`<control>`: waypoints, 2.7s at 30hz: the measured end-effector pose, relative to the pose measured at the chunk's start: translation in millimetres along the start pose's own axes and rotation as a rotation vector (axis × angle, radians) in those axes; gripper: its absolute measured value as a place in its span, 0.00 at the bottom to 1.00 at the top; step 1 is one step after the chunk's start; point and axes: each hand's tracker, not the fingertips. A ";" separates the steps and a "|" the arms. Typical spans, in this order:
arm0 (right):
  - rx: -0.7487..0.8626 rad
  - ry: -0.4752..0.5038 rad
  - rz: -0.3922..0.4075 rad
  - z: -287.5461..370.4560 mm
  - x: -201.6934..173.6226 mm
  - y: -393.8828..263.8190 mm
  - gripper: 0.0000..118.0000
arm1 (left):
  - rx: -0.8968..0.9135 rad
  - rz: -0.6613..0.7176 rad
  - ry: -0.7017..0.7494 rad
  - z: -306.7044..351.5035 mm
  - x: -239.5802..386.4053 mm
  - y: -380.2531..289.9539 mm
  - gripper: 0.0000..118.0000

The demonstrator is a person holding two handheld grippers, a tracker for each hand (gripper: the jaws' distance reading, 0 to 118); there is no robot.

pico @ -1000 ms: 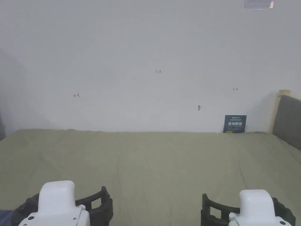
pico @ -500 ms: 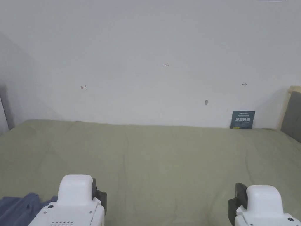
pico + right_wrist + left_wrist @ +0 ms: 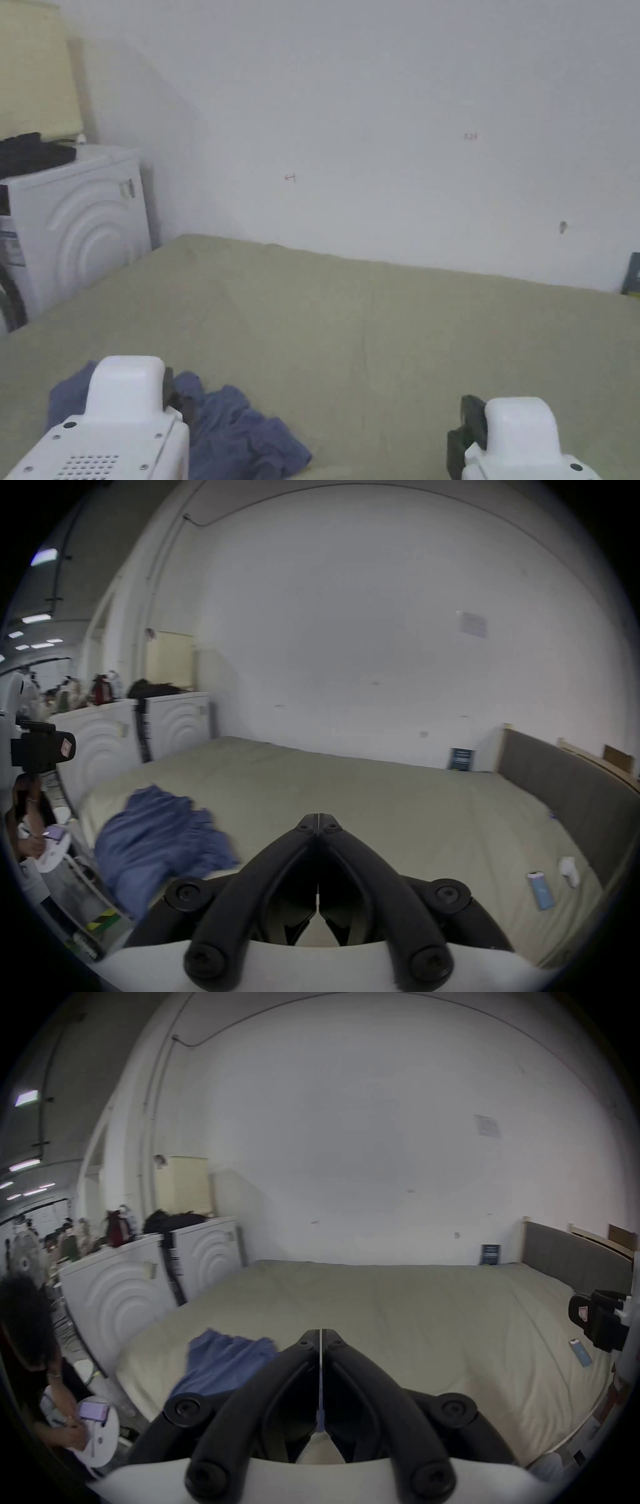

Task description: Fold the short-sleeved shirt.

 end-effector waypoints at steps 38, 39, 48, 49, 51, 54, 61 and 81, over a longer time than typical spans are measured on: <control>-0.222 0.133 0.008 -70.9 -66.4 -60.3 0.00 | -0.579 0.005 -0.137 -186.2 -71.6 -108.4 0.01; -0.237 0.131 0.013 -74.0 -66.6 -64.7 0.00 | -0.613 0.012 -0.153 -197.7 -69.8 -115.4 0.14; -0.341 0.122 0.008 -88.8 -63.9 -92.6 0.00 | -0.811 -0.111 -0.095 -259.9 -63.2 -147.0 0.98; -0.348 0.121 0.005 -89.6 -63.6 -93.2 0.00 | -0.834 -0.110 -0.102 -264.1 -63.9 -151.1 0.98; -0.355 0.113 0.002 -91.1 -62.7 -94.9 0.00 | -0.928 -0.080 -0.122 -272.6 -63.7 -164.3 0.96; -0.384 0.096 0.019 -91.8 -61.3 -96.1 0.00 | -0.921 -0.062 -0.133 -298.5 -81.0 -185.9 0.93; -0.394 0.073 -0.014 -82.6 -45.6 -99.7 0.00 | -0.849 -0.001 -0.182 -255.3 -74.8 -126.3 0.05; -0.349 -0.163 -0.098 -11.0 49.8 -97.8 0.00 | -0.693 0.010 -0.619 -277.3 157.8 -38.4 0.05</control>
